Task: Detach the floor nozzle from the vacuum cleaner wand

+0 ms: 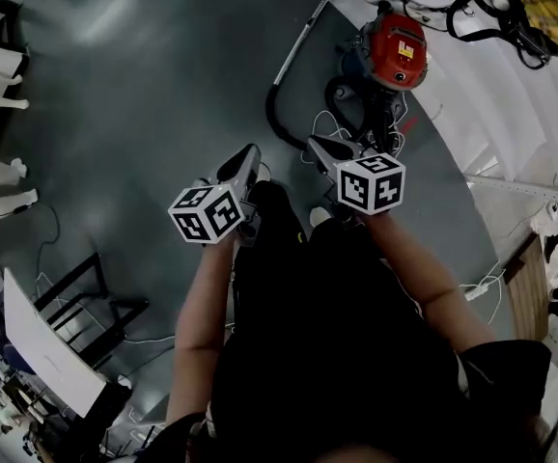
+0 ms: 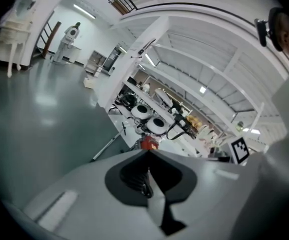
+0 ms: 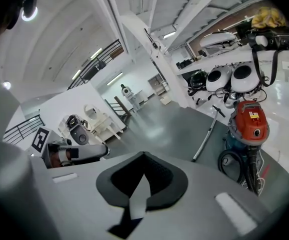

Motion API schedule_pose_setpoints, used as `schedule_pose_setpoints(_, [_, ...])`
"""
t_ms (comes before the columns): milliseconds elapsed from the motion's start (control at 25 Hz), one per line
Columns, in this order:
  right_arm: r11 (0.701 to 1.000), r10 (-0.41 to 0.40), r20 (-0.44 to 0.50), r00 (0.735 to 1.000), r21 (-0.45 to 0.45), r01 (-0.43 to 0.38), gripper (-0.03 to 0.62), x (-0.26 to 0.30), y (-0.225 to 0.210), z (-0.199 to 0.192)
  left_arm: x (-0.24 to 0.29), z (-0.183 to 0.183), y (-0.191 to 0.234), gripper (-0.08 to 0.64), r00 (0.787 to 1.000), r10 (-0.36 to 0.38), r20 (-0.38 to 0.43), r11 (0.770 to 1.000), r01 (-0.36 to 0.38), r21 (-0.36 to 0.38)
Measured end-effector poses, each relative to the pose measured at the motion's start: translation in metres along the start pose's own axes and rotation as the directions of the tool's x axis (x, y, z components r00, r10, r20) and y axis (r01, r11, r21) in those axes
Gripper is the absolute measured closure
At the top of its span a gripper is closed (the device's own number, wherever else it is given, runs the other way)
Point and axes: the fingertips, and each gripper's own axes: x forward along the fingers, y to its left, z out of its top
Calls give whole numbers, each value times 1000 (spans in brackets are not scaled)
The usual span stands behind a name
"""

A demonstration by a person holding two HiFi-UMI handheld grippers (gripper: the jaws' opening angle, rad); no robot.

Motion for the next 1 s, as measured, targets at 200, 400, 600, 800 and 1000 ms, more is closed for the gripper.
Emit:
schedule_pose_setpoints(200, [997,-68,10,998,40,68,595,37,1,12,14,22,29,549,993,-88,-78,996,90,28])
schedule_pose_setpoints(400, [988,-128,5,992,84,127,594,68,-2,19,29,38,64,549,982,-132,-133,989,139,46])
schedule_pose_setpoints(600, [968,-216,7,976,132,213,594,84,-14,20,49,32,94,549,960,-163,-228,983,177,40])
schedule_pose_setpoints(800, [950,-274,4,962,153,270,594,98,-37,21,71,23,125,549,940,-151,-306,982,179,65])
schedule_pose_setpoints(1000, [953,-287,-25,957,95,288,594,113,-65,18,92,-3,142,549,912,-112,-395,982,163,97])
